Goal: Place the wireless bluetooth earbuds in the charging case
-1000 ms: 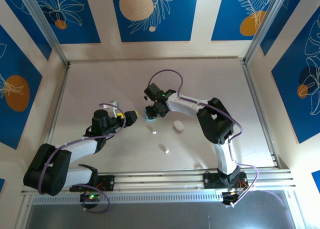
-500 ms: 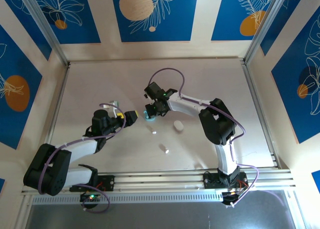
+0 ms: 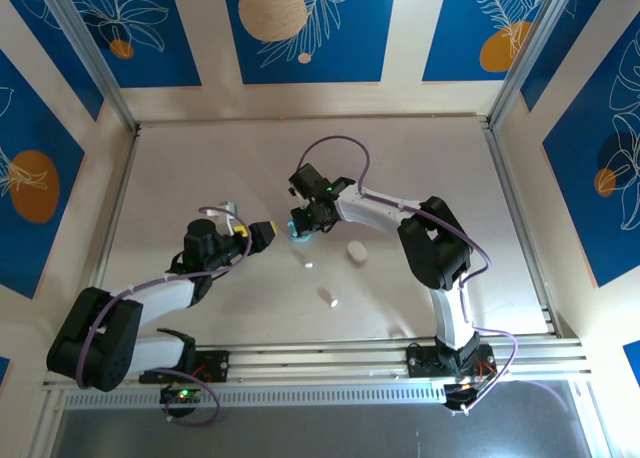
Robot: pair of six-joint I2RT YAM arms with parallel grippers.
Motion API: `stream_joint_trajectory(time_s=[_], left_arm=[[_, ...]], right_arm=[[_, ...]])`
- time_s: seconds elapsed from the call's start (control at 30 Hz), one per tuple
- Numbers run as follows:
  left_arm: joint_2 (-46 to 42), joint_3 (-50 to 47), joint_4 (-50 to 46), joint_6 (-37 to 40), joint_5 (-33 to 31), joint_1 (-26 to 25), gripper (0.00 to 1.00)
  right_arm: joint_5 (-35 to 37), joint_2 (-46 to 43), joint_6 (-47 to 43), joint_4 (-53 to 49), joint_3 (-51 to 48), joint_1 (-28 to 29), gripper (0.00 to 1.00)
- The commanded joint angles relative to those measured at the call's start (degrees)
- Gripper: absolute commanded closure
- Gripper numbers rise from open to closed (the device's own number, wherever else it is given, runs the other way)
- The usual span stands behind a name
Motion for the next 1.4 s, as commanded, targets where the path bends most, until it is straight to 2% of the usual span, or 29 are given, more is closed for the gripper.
stream_joint_trajectory(time_s=[0.0, 0.27, 0.47, 0.57, 0.73, 0.8, 0.97, 1.2, 1.37], left_arm=[[-0.23, -0.39, 1.84, 0.48, 1.34, 0.68, 0.0], [1.05, -0.01, 2.27, 0.64, 2.07, 0.72, 0.0], [3.03, 1.65, 1.74, 0.59, 5.83, 0.63, 0.0], [1.21, 2.44, -1.12, 1.04, 6.63, 0.17, 0.0], [-8.52, 4.27, -14.04, 4.59, 3.44, -2.07, 0.0], [-14.54, 4.56, -20.59, 5.39, 1.01, -3.66, 0.0], [-28.68, 5.06, -36.12, 4.49, -4.18, -7.9, 0.0], [-42.3, 8.28, -54.94, 2.22, -8.17, -13.15, 0.0], [-44.89, 10.82, -59.92, 0.73, -7.94, -14.73, 0.01]], right_arm=[[-0.94, 1.26, 0.83, 0.4, -0.16, -0.29, 0.97], [-1.38, -2.89, 1.35, -0.06, -0.28, -0.32, 0.95], [-2.41, -8.71, 1.92, 0.42, -2.04, -0.46, 0.81], [-2.92, -12.97, 2.57, 1.42, -4.73, -0.56, 0.74], [-4.3, -21.5, 3.76, 2.59, -10.84, -1.23, 0.59], [-5.23, -25.74, 4.31, 3.03, -14.01, -1.75, 0.49], [-8.86, -36.62, 6.09, 4.3, -22.5, -3.47, 0.34], [-13.07, -49.75, 7.97, 2.57, -32.13, -4.59, 0.32], [-13.71, -58.98, 10.55, 1.3, -37.71, -5.77, 0.3]])
